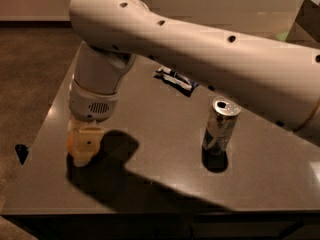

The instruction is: Move orange near blue chip bag

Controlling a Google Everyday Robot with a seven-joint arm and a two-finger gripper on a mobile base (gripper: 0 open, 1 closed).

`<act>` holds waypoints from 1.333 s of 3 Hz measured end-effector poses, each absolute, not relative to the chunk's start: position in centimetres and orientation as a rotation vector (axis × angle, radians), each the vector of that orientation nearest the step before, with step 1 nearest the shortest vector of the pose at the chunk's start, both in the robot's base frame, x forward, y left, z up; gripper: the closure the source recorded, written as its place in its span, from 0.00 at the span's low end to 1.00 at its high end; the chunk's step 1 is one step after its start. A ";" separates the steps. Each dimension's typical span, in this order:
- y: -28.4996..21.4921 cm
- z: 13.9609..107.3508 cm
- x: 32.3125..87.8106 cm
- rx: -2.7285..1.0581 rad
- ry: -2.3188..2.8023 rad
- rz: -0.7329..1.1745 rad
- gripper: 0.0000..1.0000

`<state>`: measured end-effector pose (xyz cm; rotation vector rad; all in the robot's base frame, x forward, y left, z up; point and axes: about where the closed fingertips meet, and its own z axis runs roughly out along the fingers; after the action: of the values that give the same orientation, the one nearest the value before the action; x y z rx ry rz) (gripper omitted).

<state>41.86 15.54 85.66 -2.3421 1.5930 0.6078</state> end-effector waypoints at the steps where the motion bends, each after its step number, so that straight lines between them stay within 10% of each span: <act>1: 15.6 86.6 43.1 -2.314 1.597 0.602 0.65; 2: 14.2 89.3 46.8 -2.283 1.601 0.525 0.96; 4: 6.9 92.9 55.0 -2.206 1.694 0.288 1.00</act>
Offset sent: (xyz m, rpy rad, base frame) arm 0.0850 -0.0252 0.0632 0.0335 -0.1112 -0.0742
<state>55.03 6.89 92.88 -2.2064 1.6940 0.2876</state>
